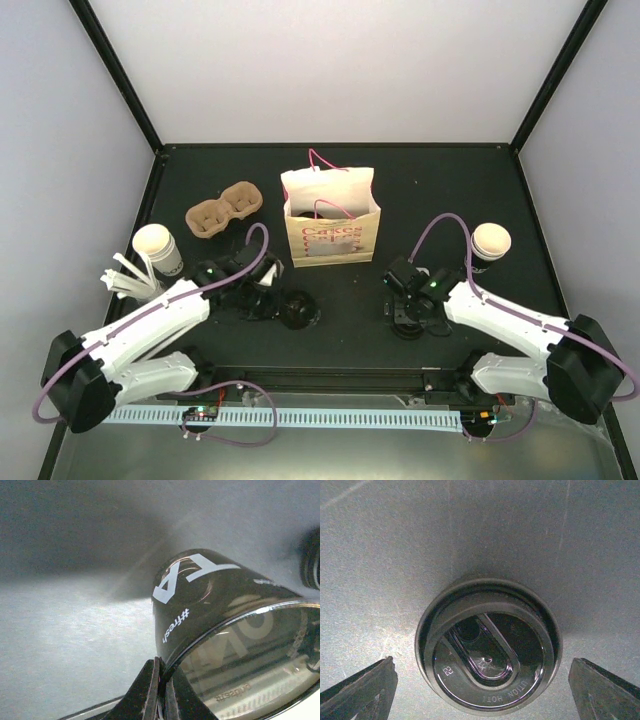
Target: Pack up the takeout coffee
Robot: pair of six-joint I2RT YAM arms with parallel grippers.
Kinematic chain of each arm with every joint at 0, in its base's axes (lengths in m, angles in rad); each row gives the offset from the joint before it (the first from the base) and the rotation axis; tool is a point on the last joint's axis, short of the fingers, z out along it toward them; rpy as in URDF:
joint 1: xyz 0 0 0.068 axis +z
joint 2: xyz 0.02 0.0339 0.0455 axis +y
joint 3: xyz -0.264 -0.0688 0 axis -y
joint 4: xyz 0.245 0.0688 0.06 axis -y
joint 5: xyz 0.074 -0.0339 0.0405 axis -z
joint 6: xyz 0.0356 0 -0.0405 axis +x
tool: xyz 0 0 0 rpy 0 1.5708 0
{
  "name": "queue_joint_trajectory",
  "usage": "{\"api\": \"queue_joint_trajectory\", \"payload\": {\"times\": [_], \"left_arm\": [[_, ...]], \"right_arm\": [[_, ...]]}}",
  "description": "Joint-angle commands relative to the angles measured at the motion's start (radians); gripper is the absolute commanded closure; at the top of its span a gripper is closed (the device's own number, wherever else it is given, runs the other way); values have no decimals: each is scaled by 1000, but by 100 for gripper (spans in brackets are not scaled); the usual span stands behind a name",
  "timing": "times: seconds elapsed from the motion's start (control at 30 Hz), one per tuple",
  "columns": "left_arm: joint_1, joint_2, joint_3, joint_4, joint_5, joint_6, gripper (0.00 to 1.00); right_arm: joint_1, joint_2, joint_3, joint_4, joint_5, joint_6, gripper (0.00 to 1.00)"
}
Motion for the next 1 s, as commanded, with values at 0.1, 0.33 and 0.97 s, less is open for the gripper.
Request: {"api": "queue_joint_trajectory", "payload": {"times": [0.1,0.33,0.97], "left_arm": [[-115,92,22,202,116,-106,98],[-134,153,47,229,71,-123,98],[-134,193,81,226,32,-146,73]], "right_arm": [[11,21,-22,33,-13,44,8],[13,40,-36,48,-7,51,11],[14,26,-29,43,3,69,25]]}}
